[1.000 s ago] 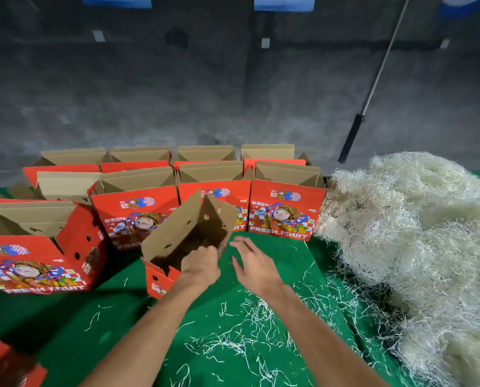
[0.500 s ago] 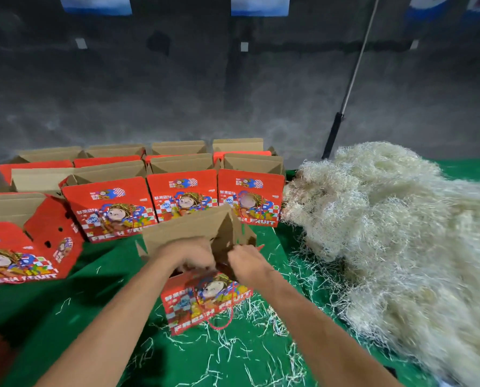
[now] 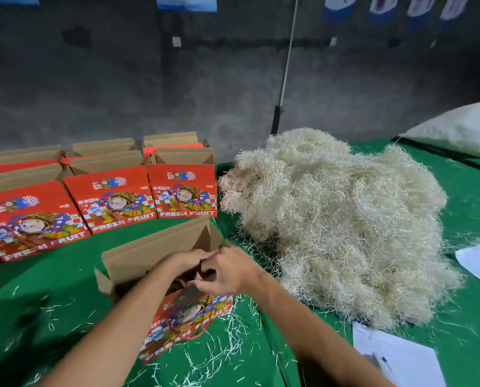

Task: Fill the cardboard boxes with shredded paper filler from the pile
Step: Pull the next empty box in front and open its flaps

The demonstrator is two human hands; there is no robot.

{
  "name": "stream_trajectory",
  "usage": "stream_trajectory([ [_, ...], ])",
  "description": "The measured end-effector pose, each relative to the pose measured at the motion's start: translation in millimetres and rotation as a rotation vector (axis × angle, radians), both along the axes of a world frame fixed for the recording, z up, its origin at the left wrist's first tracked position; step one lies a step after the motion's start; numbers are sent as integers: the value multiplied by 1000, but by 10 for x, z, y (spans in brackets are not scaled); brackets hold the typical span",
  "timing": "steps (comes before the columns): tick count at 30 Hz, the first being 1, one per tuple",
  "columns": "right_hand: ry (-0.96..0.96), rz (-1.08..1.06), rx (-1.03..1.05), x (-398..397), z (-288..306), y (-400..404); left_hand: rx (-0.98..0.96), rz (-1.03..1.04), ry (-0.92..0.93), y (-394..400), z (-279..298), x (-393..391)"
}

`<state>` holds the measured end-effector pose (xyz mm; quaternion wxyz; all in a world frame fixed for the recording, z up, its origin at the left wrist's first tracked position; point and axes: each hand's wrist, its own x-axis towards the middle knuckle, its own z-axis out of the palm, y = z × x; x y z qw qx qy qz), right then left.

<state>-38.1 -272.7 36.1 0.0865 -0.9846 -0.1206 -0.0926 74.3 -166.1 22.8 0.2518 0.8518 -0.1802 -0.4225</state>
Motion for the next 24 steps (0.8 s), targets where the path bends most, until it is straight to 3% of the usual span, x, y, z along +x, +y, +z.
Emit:
stream_trajectory([
  [4, -14, -75, 81, -162, -30, -288, 52, 194, -113, -61, -267, -35],
  [7, -9, -113, 141, -209, -96, -539, 246, 44, -204, -203, -287, -142],
  [12, 37, -212, 212, -272, -278, -699, 112, -42, 136, -555, -291, -284],
  [16, -19, -325, 350, -245, -252, -825, 133, -159, 183, -716, -205, -222],
  [18, -24, -330, 343, -224, -256, -885, 67, -124, 52, -844, -173, -215],
  [21, -137, -387, 380, -257, -330, -985, -49, -133, -381, -1120, -67, -219],
  [24, -318, -515, 400, -346, -400, -1202, -225, -119, -539, -1392, -27, -304],
])
